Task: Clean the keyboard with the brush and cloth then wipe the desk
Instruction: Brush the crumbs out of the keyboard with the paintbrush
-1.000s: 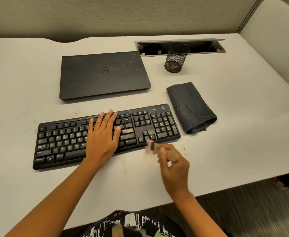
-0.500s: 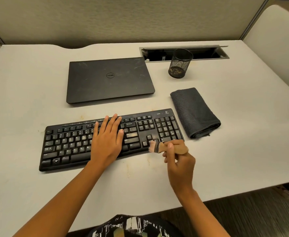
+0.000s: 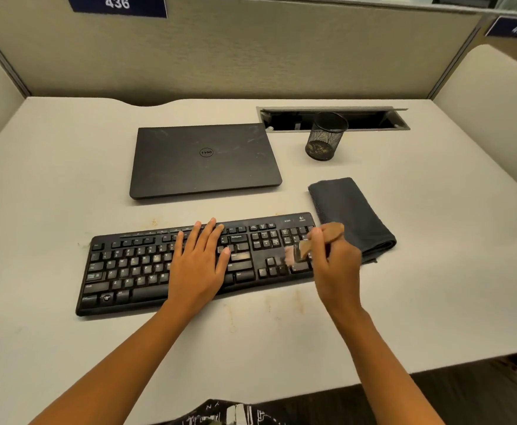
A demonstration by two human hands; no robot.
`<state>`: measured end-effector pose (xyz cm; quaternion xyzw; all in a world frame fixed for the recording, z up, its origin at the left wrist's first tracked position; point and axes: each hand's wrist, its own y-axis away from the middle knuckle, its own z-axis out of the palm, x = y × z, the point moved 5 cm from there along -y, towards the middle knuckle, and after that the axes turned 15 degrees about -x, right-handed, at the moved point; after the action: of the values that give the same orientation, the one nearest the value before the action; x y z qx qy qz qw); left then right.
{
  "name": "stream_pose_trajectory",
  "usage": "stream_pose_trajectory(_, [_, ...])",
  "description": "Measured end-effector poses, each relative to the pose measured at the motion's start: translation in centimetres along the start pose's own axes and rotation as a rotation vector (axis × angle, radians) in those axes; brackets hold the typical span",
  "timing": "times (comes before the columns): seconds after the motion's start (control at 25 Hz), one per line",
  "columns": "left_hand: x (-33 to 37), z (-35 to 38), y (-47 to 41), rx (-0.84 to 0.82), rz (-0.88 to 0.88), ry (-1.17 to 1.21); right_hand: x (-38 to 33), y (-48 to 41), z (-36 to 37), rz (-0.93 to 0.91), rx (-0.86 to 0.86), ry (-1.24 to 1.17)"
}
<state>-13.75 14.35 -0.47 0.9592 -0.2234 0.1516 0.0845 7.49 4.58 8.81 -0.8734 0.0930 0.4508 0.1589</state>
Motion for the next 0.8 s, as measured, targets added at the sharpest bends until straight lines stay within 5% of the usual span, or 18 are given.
stream_pose_trajectory(0.24, [0.1, 0.1, 0.1, -0.022, -0.003, -0.029, 0.3, -3.6, 1.1, -0.127, -0.326, 0.347])
stream_pose_trajectory(0.44, [0.2, -0.1, 0.0, -0.008, -0.01, -0.042, 0.0, 4.7, 2.4, -0.409, -0.268, 0.597])
stream_pose_trajectory(0.8, [0.2, -0.1, 0.0, 0.0, -0.005, -0.031, -0.5, 5.4, 4.3, -0.375, -0.271, 0.712])
